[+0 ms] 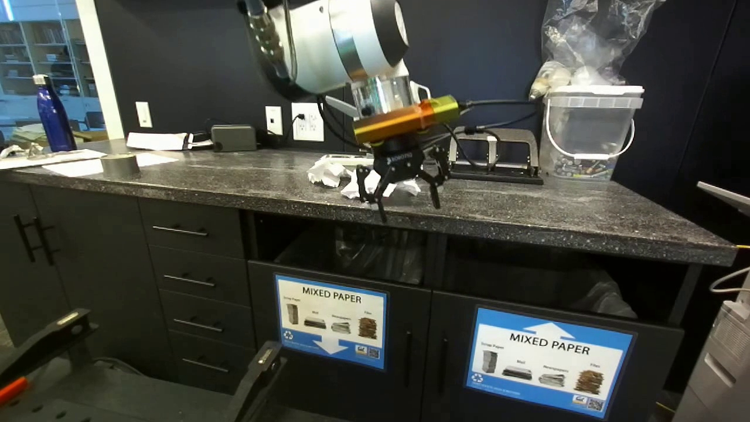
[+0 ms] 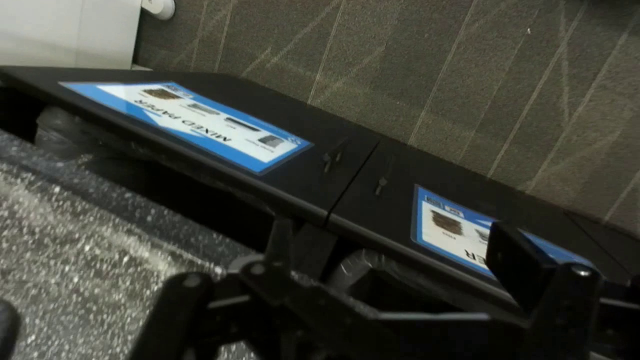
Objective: Put the tissue into the rubbish bin.
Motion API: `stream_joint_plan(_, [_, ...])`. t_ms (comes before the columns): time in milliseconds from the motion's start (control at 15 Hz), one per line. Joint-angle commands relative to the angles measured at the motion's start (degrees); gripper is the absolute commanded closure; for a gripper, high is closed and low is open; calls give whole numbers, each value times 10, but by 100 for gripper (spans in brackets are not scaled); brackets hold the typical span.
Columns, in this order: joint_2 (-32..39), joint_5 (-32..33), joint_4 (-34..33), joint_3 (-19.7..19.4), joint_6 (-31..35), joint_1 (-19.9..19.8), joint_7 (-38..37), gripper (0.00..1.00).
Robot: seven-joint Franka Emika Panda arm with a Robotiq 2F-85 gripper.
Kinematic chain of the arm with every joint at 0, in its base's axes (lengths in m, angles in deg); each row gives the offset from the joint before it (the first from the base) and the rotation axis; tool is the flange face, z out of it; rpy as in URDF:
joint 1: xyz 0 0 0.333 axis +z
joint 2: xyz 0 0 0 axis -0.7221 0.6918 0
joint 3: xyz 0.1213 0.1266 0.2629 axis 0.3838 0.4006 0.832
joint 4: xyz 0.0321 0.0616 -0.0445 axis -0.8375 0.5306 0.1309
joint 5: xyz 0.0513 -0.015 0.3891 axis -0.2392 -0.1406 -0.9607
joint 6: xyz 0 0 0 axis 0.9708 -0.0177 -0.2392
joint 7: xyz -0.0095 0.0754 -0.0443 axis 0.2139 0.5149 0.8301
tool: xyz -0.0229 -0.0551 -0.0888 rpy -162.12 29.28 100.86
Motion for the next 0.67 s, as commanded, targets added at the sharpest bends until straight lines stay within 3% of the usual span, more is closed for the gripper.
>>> stream_joint_plan(0, [-74,3,-23,75,-76,-59,22,0])
stream_joint_plan(333, [-36,-86,-130,150,-126,-131,123,0])
stream_joint_plan(600, [18,-195,-208,210,-149,-191,247,0])
